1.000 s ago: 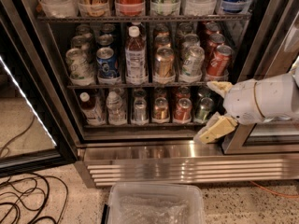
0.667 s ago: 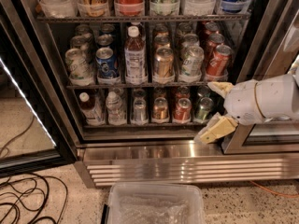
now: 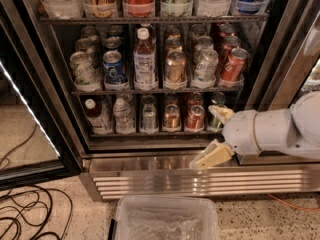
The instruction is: Pick water bottle from bottom shelf of fridge
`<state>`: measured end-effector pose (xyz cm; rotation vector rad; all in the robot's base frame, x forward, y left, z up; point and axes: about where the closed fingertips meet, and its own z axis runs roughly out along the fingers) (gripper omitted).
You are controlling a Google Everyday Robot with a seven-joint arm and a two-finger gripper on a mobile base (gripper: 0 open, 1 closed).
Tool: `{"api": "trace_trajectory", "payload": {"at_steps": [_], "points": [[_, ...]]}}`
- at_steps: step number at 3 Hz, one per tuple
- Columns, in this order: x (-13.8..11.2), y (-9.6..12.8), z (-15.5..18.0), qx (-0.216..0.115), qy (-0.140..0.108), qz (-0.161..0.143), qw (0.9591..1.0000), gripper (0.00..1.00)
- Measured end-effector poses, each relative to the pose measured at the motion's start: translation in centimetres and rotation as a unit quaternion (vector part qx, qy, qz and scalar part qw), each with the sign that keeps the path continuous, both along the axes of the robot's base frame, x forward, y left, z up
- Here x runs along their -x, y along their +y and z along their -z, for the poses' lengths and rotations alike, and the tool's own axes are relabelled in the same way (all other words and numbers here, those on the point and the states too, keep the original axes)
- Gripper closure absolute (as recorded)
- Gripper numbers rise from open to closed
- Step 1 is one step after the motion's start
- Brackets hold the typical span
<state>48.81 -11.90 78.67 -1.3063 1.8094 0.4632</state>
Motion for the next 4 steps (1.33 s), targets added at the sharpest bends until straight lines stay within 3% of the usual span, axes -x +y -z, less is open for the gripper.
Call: {"api": "trace_trajectory", "payload": {"at_steps": [2, 3, 4], "points": [[1.2, 7.2, 8.0, -0.054, -0.012, 0.032, 0.9979, 0.00], [0.5, 9.7, 11.0, -0.082, -0.062, 0.058, 0.9930, 0.00], [-0.8, 11.9, 12.0, -0.098, -0.124, 0.063, 0.9855, 0.00]]}}
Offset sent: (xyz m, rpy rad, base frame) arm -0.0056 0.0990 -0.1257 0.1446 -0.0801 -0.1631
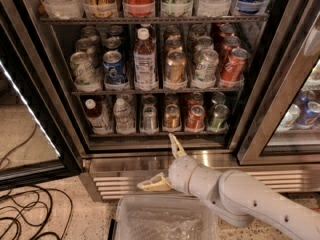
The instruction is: Pick water bottle from bottom shelf of fridge
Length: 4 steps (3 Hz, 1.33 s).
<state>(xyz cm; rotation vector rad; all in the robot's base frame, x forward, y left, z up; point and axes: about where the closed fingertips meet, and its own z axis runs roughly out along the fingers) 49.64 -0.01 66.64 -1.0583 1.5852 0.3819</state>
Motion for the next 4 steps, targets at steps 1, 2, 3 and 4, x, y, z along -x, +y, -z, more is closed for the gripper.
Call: {"api": "trace_trajectory", "payload": {"at_steps": [1, 2, 3, 4], "points": [[-1.0, 3.4, 0.6, -0.016, -0.050, 0.014, 0.9985, 0.00], [-2.4, 5.2, 1.8, -0.028, -0.059, 0.052, 0.9965, 0.00], [-3.7, 3.6, 2.1, -0.019, -0.060, 0.090, 0.9939, 0.00], [-3.7, 3.6, 2.1, -0.019, -0.060, 0.090, 0.9939, 0.00]]}}
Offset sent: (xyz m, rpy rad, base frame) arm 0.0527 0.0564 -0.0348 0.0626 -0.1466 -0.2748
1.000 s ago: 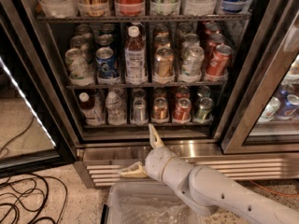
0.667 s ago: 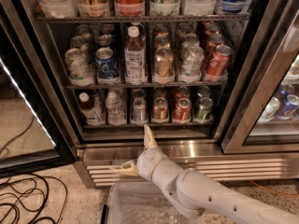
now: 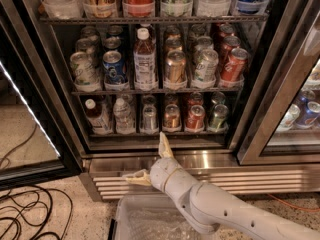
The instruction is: Pick water bottle from bottom shelf of fridge
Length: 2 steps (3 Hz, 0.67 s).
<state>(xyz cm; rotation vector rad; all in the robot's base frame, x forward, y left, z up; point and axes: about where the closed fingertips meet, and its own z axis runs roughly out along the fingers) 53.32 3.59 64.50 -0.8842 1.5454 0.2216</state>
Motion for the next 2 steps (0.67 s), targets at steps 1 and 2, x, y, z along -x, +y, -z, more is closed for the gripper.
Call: {"api": "trace_trajectory", "payload": {"at_steps": [1, 2], "points": [[-0.5, 0.4, 1.1, -0.028, 0.004, 0.024, 0.9993, 0.00], [-1.3, 1.7, 2.7, -0.064, -0.005, 0.062, 0.9960, 0.00]]}}
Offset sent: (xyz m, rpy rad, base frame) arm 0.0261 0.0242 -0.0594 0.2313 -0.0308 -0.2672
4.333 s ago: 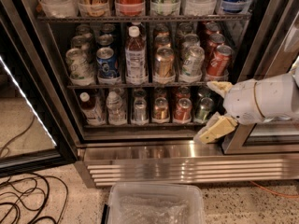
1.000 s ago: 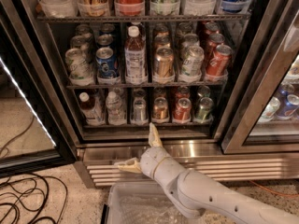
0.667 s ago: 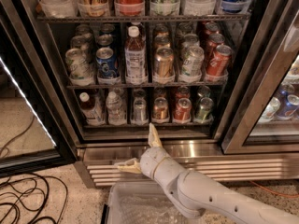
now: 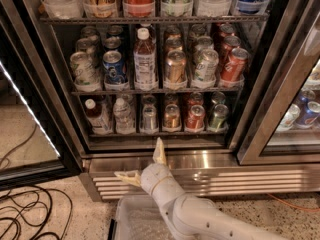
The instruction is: Pick water bottle from bottom shelf of fridge
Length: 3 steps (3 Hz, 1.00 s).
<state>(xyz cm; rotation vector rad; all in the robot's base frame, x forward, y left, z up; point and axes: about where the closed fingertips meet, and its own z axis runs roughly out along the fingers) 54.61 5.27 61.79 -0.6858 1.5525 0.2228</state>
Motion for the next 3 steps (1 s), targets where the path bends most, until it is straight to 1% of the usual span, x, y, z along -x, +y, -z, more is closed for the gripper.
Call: {"api": "trace_trajectory", "payload": {"at_steps": [1, 2, 3], "points": [[-1.3, 1.2, 1.5, -0.010, -0.018, 0.041, 0.9989, 0.00], [-3.1, 1.7, 1.9, -0.011, -0.044, 0.075, 0.9962, 0.00], [-4.8, 2.1, 1.8, -0.016, -0.071, 0.100, 0.9923, 0.00]]}}
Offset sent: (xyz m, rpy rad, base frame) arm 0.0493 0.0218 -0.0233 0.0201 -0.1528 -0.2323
